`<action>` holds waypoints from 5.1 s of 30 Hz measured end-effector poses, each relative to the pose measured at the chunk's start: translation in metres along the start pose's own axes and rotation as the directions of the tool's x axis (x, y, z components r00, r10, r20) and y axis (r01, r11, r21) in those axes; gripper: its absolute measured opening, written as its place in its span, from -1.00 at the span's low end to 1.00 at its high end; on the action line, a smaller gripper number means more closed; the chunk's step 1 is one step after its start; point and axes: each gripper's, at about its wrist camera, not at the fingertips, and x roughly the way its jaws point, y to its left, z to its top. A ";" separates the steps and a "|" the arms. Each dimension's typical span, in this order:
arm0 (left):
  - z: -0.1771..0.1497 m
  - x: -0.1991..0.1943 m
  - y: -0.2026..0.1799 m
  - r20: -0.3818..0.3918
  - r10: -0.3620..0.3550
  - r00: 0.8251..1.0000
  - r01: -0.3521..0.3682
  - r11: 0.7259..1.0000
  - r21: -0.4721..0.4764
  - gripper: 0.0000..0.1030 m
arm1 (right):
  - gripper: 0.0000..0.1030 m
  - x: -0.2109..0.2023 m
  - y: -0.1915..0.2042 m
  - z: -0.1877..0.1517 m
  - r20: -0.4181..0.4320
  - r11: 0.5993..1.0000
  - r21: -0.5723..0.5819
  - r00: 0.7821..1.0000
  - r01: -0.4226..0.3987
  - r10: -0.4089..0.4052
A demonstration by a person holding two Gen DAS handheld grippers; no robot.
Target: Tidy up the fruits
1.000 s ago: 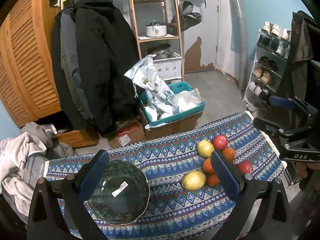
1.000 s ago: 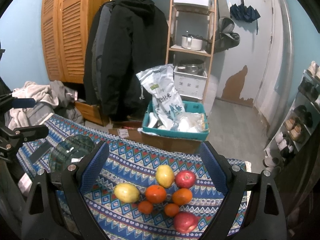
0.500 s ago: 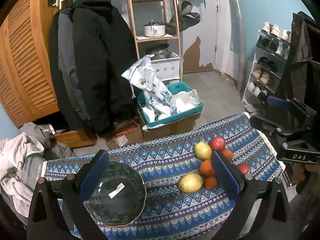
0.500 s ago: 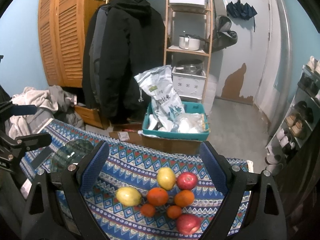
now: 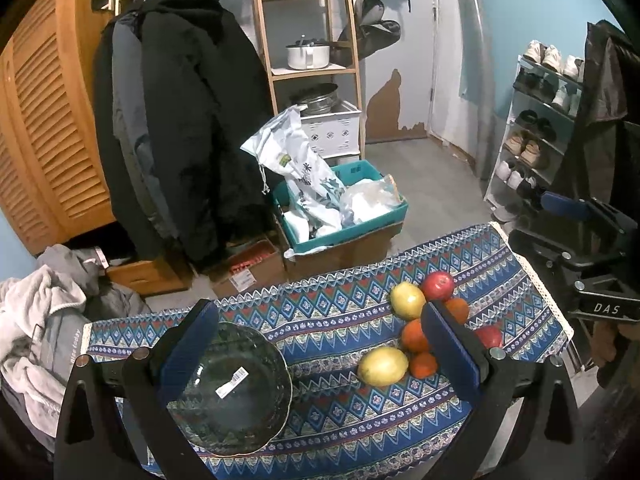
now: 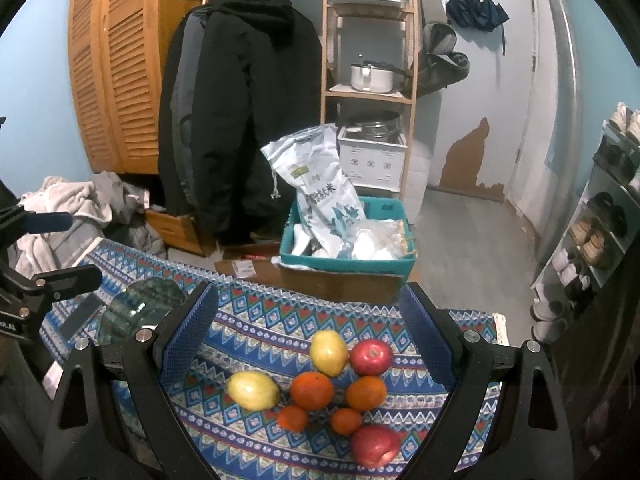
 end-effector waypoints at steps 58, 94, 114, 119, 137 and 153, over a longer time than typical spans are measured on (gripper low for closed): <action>-0.067 0.184 -0.045 -0.449 -0.120 0.886 0.139 0.990 0.011 0.98 | 0.75 0.107 -0.100 -0.141 -0.526 0.981 0.132 0.849 0.144 -0.054; -0.125 0.280 -0.079 -0.611 -0.174 0.772 0.179 0.982 -0.055 0.93 | 0.52 0.184 -0.103 -0.220 -0.695 0.980 0.153 0.719 0.124 0.017; -0.133 0.262 -0.081 -0.542 -0.169 0.823 0.209 0.978 0.011 0.66 | 0.49 0.163 -0.098 -0.211 -0.628 0.981 0.137 0.778 0.138 -0.022; -0.128 0.244 -0.077 -0.506 -0.163 0.847 0.194 0.981 0.010 0.65 | 0.49 0.150 -0.101 -0.196 -0.590 0.983 0.119 0.806 0.137 -0.041; -0.086 0.177 -0.049 -0.338 -0.142 0.930 0.161 0.986 0.030 0.65 | 0.49 0.109 -0.062 -0.124 -0.394 0.992 0.106 0.919 0.064 -0.017; -0.076 0.134 -0.009 -0.271 -0.128 0.954 0.124 0.992 -0.031 0.65 | 0.49 0.079 -0.018 -0.061 -0.244 0.995 0.092 0.968 -0.041 0.062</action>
